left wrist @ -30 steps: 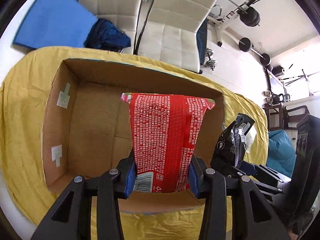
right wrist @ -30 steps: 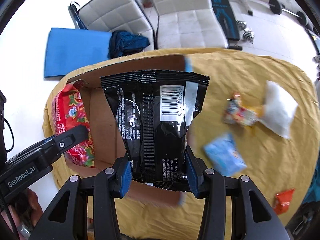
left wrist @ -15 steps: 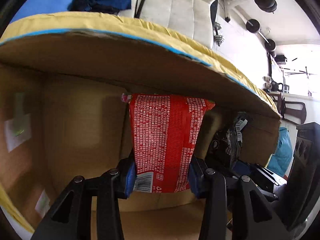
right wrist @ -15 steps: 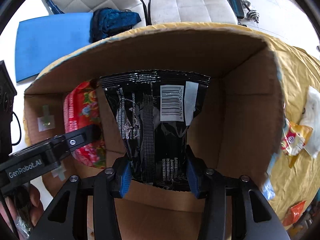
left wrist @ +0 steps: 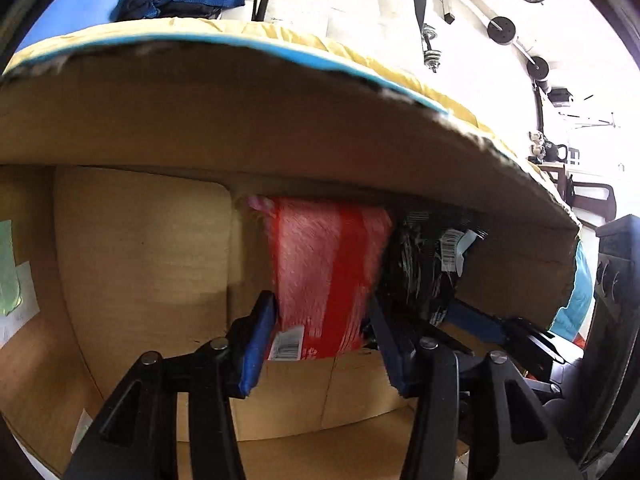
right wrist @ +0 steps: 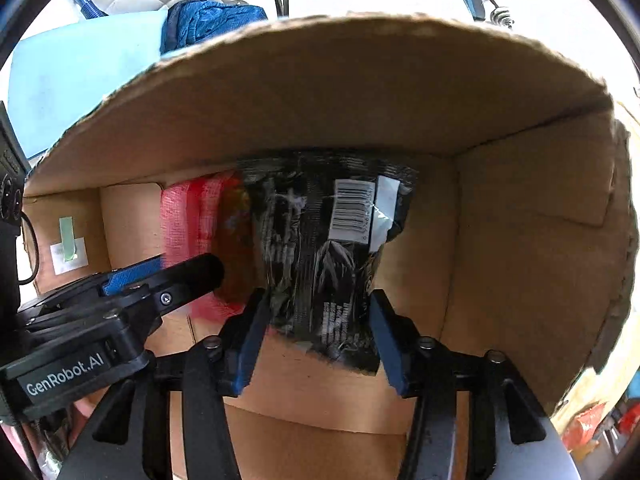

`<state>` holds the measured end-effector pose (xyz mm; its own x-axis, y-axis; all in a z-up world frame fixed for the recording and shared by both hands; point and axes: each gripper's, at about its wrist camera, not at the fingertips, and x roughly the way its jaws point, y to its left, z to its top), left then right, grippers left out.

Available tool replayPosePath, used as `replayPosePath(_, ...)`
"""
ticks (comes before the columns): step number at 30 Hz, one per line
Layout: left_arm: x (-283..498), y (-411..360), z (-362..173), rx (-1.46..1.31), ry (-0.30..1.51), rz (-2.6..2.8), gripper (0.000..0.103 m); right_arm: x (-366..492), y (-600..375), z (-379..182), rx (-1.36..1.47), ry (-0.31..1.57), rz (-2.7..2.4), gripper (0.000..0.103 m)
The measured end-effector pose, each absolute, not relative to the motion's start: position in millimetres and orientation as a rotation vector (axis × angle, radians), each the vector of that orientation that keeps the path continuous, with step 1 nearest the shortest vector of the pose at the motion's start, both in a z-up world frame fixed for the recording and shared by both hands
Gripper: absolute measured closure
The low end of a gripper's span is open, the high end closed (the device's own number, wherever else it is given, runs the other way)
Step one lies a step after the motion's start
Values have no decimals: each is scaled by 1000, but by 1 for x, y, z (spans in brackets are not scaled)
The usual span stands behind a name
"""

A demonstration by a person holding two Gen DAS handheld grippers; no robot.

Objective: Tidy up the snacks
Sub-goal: 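Open both tools to release the packets and lift out of the box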

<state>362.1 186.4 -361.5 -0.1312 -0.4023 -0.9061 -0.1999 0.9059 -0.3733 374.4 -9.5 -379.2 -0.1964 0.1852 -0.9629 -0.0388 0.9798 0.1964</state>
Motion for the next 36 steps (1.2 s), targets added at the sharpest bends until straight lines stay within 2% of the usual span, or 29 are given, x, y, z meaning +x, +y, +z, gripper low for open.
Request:
replayPosePath(3,360,191,-357,-472,1709,-182,57,375,-7,-377,114,1755,208,41)
replayPosePath(8,348,197,-338,-359,1664,-120,57,368,-2,-365,64,1748,212,39)
replayPosePath(11,336,199,-321,-275,1626,-87,56,358,3,-356,41,1735,215,33)
replayPosePath(12,332,200,-315,-255,1612,-78,54,355,2,-353,36,1727,213,30)
replayPosePath(15,318,207,-298,-199,1563,-42,49,341,7,-342,10,1686,192,6)
replayPosePath(20,288,209,-271,-132,1486,-12,46,314,13,-325,9,1637,191,6)
replayPosePath(23,280,215,-265,-119,1461,-3,35,301,15,-319,13,1615,190,6)
replayPosePath(25,266,213,-260,-118,1439,11,35,294,16,-313,10,1600,188,6)
replayPosePath(26,262,214,-256,-117,1431,17,30,290,17,-310,11,1593,184,6)
replayPosePath(27,272,218,-256,-117,1426,21,18,287,16,-306,9,1586,181,5)
replayPosePath(30,263,219,-252,-113,1394,34,8,275,15,-294,14,1557,180,0)
replayPosePath(36,250,221,-233,-115,1341,56,6,253,14,-265,9,1482,167,0)
